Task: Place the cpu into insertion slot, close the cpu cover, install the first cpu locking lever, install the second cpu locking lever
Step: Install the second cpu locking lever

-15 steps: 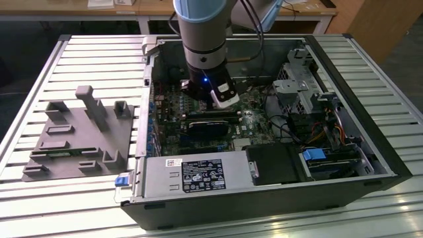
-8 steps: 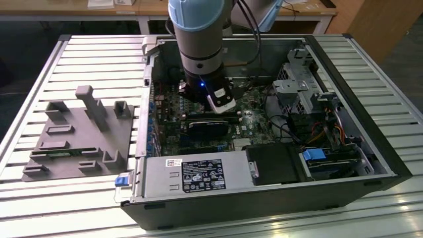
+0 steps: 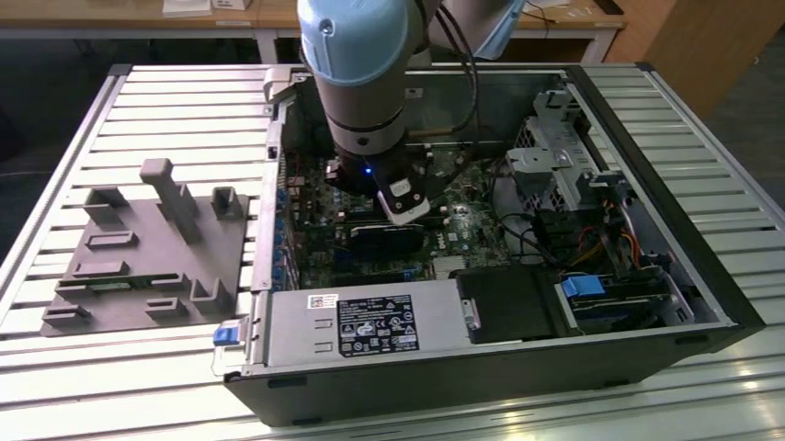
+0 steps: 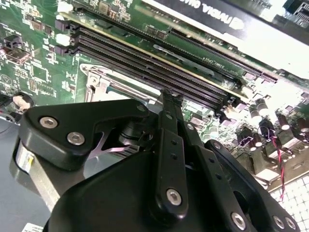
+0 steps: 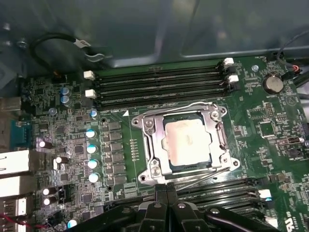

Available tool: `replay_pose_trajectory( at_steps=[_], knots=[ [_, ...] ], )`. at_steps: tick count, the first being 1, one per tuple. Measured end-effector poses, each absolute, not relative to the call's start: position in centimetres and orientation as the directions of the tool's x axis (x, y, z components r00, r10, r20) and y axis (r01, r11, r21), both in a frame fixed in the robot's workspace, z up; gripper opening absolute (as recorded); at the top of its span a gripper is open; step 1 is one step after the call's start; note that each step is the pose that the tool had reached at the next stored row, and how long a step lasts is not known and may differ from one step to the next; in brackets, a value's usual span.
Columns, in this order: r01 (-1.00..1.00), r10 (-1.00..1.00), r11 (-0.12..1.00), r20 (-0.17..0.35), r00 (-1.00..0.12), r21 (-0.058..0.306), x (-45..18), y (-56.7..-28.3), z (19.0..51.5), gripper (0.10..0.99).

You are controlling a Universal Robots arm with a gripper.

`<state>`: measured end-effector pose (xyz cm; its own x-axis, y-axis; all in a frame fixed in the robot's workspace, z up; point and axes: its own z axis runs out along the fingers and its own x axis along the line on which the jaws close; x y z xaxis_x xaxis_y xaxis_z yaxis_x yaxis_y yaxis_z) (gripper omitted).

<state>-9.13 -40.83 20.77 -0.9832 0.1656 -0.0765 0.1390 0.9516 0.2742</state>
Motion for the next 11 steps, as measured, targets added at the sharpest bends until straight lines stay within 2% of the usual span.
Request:
replay_pose_trajectory(
  at_steps=[11],
  knots=[
    [0.137, 0.167, 0.941, -0.071, -0.983, 0.309, -9.8, -41.1, 19.6, 0.106]
  ],
)
